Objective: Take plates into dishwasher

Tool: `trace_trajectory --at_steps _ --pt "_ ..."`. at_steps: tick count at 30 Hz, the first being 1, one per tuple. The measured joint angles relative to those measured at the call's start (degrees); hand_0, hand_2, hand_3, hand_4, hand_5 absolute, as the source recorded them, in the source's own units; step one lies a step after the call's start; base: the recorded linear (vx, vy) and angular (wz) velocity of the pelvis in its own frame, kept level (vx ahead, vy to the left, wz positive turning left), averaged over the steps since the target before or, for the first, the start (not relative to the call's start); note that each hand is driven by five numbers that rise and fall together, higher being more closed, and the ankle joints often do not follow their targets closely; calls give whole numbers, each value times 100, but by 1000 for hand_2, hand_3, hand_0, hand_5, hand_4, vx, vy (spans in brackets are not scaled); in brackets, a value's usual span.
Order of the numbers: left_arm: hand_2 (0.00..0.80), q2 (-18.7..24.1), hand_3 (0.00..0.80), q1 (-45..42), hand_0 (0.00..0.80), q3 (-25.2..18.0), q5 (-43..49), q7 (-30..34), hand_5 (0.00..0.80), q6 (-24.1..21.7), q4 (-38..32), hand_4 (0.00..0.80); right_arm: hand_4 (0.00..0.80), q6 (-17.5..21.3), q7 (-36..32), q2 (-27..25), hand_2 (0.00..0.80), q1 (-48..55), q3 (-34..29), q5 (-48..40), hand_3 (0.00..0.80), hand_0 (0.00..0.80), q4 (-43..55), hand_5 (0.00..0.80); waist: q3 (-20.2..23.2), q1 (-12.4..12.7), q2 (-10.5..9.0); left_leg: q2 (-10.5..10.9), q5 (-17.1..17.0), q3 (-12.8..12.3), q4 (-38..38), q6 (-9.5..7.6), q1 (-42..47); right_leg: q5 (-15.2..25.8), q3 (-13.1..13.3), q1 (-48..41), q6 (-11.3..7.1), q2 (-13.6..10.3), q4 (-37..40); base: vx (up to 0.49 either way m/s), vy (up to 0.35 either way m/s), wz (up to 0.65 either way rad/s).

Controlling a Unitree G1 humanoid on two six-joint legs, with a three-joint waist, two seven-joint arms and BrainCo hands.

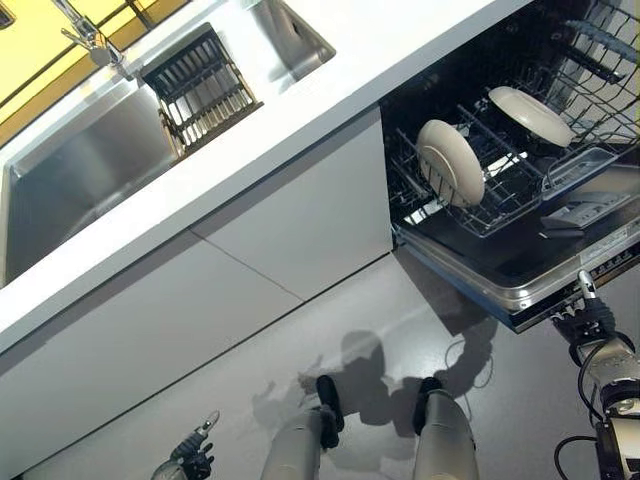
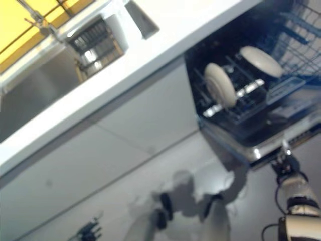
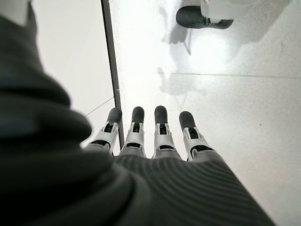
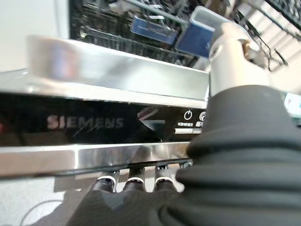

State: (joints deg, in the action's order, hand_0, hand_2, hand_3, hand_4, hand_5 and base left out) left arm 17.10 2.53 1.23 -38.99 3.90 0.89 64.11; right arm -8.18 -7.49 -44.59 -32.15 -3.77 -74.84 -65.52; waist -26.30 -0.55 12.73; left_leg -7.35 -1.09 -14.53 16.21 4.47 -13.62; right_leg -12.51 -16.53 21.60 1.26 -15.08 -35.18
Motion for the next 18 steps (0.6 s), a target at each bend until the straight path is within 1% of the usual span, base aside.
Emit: trace_trajectory --at_steps 3,4,7,8,11,12,13,15,17,18 --pt "0 -13 0 -78 0 -1 5 -7 0 38 9 0 0 -120 -5 -80 0 -212 409 48 0 0 9 0 2 6 0 -78 49 61 84 9 38 -7 -251 -167 44 -71 -40 78 5 -2" --pt "0 -16 0 -91 0 -1 7 -7 0 68 10 0 0 -170 -5 -122 0 -305 565 51 0 0 49 0 1 18 -1 -102 56 81 120 20 73 -5 -372 -246 59 -113 -46 100 12 1" --pt "0 -17 0 -140 0 -1 115 -7 0 111 -4 0 0 -205 -1 -132 0 -395 678 51 0 0 188 0 29 62 18 -133 59 171 110 22 136 -1 -546 -407 65 -115 29 115 16 1" --pt "0 -16 0 -149 0 -1 172 -6 0 112 -11 0 0 -206 -1 -145 0 -406 675 51 0 0 251 0 31 112 18 -134 59 193 68 21 175 7 -598 -457 74 -116 72 83 15 -2" --pt "0 -20 0 -262 0 0 222 -4 0 114 -9 0 0 -265 -3 -150 0 -487 695 51 0 0 275 0 106 233 -13 -142 52 230 7 14 335 11 -695 -663 73 -112 141 99 24 1" --pt "0 -18 0 -309 0 0 222 -3 0 112 -10 0 0 -276 -4 -148 0 -494 698 51 0 0 285 0 192 313 -51 -139 51 229 -7 13 343 11 -699 -668 72 -113 152 72 12 7" --pt "0 -10 0 -357 0 0 223 -3 0 112 -12 0 0 -306 -6 -139 0 -551 709 51 0 0 305 0 208 330 -81 -140 30 239 -16 2 398 13 -735 -747 68 -114 164 61 7 10" --pt "0 -9 0 -441 0 1 223 -1 0 113 -18 0 0 -333 -7 -127 0 -701 786 59 0 0 354 0 281 385 -157 -125 18 264 -60 27 410 9 -754 -767 60 -113 173 57 2 11" --pt "0 -9 0 -443 0 1 226 1 0 119 -20 0 0 -331 -15 -134 0 -857 792 115 0 0 363 0 286 459 -176 -136 -30 284 -59 80 409 8 -782 -794 58 -91 197 46 -7 13" --pt "0 -5 0 -443 0 1 228 4 0 125 -33 0 0 -331 -17 -136 0 -997 792 139 0 0 363 0 290 465 -184 -140 -67 295 -67 132 437 -14 -872 -891 42 -103 217 46 -3 30"
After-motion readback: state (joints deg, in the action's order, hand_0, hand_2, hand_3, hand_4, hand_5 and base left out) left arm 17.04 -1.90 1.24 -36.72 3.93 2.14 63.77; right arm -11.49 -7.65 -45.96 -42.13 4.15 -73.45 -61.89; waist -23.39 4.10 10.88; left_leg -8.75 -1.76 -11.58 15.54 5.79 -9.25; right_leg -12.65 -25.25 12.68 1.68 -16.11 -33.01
